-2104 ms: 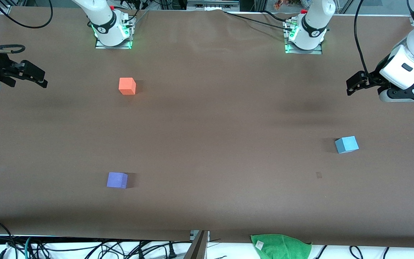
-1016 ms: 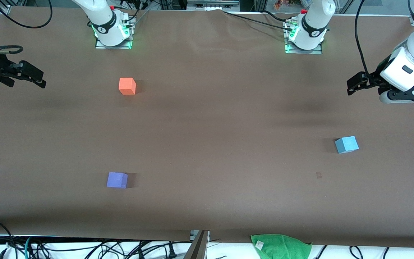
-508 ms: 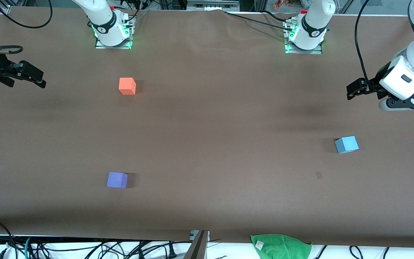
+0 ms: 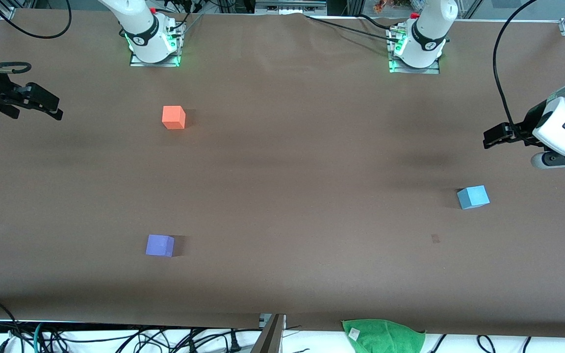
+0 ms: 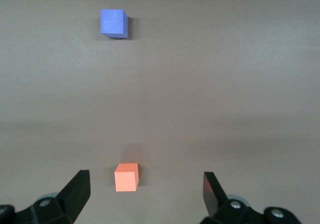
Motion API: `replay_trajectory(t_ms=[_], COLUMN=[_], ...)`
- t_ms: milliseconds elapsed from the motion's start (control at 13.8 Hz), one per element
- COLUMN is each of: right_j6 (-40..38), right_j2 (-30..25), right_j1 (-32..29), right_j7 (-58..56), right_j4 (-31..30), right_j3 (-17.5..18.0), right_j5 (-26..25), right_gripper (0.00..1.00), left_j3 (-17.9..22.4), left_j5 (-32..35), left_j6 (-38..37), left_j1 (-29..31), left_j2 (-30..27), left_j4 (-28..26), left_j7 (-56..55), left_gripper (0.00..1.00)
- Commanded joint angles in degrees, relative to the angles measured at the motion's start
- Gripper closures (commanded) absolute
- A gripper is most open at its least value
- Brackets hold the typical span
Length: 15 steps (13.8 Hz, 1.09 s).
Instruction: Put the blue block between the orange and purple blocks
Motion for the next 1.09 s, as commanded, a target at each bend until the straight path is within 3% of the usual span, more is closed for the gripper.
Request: replay_trajectory(t_ms=[0,363,508,725,1016], right_j6=[-1.00,-1.00,-1.00,-1.00,-1.00], right_j2=[0.16,0.16,0.16,0.16,0.16], right_j1=[-0.40,-0.40,-0.40,-0.40,-0.40], right_j7=[-1.02,-1.02,-1.02,-1.02,-1.02], right_j4=[1.02,1.02,1.02,1.02,1.02], right_j3=[0.17,0.17,0.17,0.17,0.17], right_j5=[-0.50,-0.50,-0.50,-0.50,-0.50], right_gripper=[0.00,0.01,0.00,0.00,0.00], left_j3=[-0.03,0.05,0.05,0.05,0.05], left_j5=[-0.96,-0.43,-0.17,-0.08,0.09], left_j6=[-1.48,-0.96,2.63,16.23,41.18], left_j1=[0.09,1.92,2.37,4.39,6.06], left_j2=[0.56,0.56,1.87,5.03,9.16], left_j4=[1.66,-0.53,-2.90,-9.83,-20.48], left_j7=[0.57,0.65,0.65,0.57,1.00], left_gripper=[0.00,0.00,0.00,0.00,0.01])
